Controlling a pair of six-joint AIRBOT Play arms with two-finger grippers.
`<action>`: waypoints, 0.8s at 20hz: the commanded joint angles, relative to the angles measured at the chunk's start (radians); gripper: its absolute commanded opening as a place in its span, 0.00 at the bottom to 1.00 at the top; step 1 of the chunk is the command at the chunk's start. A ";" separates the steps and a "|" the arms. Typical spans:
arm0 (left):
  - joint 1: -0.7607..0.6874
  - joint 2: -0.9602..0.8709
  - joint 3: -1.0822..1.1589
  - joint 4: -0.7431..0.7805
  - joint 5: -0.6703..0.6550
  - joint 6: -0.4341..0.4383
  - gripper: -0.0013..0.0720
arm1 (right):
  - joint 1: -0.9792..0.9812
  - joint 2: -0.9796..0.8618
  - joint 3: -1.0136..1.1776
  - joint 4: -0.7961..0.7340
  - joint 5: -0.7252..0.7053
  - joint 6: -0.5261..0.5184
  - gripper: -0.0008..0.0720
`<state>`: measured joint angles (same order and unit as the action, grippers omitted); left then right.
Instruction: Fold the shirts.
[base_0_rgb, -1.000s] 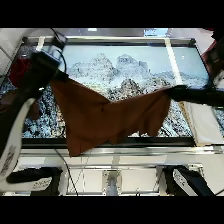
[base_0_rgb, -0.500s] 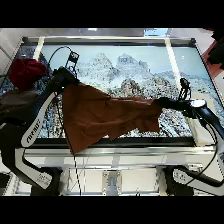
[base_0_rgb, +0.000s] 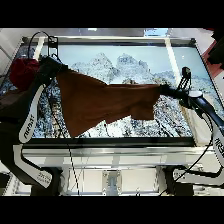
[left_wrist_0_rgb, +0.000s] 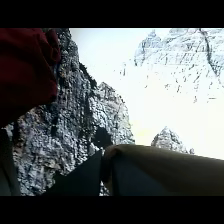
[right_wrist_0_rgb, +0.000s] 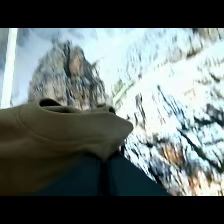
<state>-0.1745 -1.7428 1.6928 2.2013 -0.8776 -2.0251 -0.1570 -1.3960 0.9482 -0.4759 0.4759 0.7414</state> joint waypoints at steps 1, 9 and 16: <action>0.005 0.000 0.020 -0.125 -0.010 -0.003 0.72 | 0.026 -0.006 0.054 0.017 -0.015 -0.005 0.56; 0.006 0.196 0.147 -0.024 -0.305 0.030 0.81 | -0.078 0.006 0.099 -0.170 0.228 0.200 0.54; 0.005 0.593 -0.323 -0.079 -0.406 0.055 0.81 | -0.012 -0.005 0.028 -0.418 0.304 0.360 0.54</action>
<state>-0.1696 -1.3014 1.5764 2.1544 -1.2301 -1.9888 -0.1955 -1.3968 1.0054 -0.8276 0.7815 1.0508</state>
